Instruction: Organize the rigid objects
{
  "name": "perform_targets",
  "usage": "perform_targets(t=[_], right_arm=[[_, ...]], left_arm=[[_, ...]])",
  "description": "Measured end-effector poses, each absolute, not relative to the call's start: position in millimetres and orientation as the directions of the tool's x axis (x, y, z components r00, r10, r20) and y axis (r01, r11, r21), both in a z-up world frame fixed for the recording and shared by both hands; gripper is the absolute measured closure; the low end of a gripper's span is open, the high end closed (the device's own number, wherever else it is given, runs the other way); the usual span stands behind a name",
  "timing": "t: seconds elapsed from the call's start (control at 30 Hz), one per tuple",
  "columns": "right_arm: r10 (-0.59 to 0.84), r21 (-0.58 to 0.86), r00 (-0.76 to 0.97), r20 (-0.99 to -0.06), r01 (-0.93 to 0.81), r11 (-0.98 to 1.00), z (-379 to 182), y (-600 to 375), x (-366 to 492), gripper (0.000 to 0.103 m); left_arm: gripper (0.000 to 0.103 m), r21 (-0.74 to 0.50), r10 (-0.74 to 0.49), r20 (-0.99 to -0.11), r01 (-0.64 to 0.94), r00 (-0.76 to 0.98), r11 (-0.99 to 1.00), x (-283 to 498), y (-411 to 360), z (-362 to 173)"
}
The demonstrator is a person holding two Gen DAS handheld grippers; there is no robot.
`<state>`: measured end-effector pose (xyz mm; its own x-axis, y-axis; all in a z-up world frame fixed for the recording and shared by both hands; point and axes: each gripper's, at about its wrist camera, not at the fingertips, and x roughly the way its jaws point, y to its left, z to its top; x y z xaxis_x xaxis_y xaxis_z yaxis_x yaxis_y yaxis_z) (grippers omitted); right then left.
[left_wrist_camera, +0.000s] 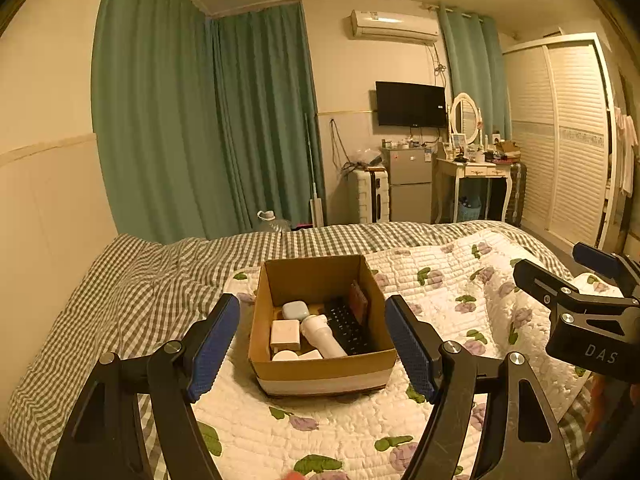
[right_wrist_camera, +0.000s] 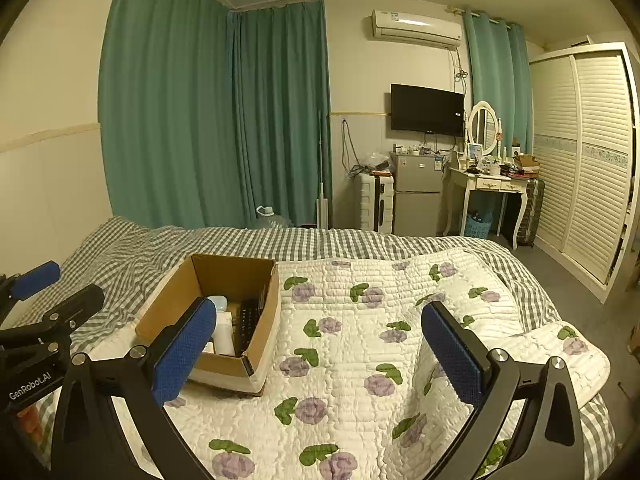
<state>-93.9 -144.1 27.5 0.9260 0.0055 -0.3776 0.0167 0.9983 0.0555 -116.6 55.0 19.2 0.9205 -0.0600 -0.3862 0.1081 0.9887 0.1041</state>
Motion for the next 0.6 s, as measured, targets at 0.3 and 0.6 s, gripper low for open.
perform_targets(t=[0.3,0.6], right_arm=[[0.011,0.050,0.921,-0.389,0.009,0.999,24.6,-139.3,-92.3,0.000],[0.012,0.051,0.920,-0.391,0.009,0.999,24.4,-139.6,-92.1,0.000]], left_arm=[[0.025,0.098,-0.068,-0.393,0.115,0.917,0.989,-115.5,57.4,17.7],[0.025,0.098,-0.067,-0.392,0.114,0.917,0.989,-115.8,58.9,16.9]])
